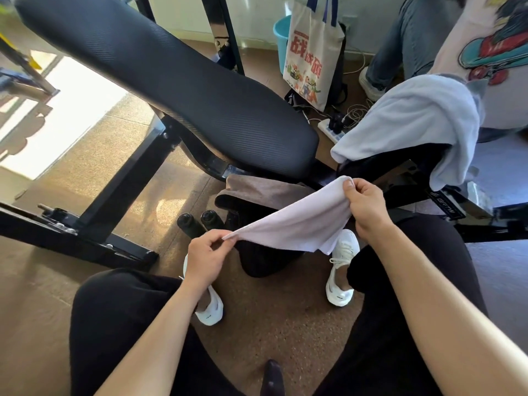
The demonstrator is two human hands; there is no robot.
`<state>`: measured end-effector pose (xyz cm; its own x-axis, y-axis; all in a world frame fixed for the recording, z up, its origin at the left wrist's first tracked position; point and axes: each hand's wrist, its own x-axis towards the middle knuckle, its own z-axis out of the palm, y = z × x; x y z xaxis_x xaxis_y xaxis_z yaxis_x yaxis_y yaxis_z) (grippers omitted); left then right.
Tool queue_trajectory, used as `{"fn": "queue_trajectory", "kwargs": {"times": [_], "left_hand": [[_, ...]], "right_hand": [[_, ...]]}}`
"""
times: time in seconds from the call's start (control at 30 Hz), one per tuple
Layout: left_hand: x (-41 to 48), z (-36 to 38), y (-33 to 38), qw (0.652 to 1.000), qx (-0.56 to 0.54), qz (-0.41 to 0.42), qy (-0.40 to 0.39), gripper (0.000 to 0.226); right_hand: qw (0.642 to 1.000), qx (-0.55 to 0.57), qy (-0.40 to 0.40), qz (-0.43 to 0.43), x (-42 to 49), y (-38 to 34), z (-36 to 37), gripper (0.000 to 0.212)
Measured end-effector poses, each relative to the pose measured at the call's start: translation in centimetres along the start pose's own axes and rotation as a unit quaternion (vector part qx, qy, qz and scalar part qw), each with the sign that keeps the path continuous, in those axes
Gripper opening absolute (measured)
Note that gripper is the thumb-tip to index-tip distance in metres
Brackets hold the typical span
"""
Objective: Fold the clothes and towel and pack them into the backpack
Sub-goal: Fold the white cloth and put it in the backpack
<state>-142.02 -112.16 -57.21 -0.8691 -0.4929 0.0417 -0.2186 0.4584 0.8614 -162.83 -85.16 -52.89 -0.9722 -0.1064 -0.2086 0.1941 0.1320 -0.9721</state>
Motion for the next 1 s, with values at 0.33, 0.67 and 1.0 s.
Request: {"fn": "queue_trajectory", "kwargs": {"times": [0.33, 0.67, 1.0], "left_hand": [[-1.4, 3.1, 0.6, 0.941, 0.258, 0.012, -0.22, 0.007], [-2.6, 5.8, 3.3, 0.902, 0.298, 0.072, -0.303, 0.013], [-2.2, 5.8, 2.5, 0.944, 0.229, 0.061, -0.228, 0.017]], "right_hand": [[0.958, -0.006, -0.279, -0.066, -3.9, -4.9, 0.9, 0.019], [0.933, 0.03, -0.354, -0.05, -5.7, -8.4, 0.6, 0.022], [0.958, 0.035, -0.28, -0.053, -5.5, -8.8, 0.9, 0.02]]}}
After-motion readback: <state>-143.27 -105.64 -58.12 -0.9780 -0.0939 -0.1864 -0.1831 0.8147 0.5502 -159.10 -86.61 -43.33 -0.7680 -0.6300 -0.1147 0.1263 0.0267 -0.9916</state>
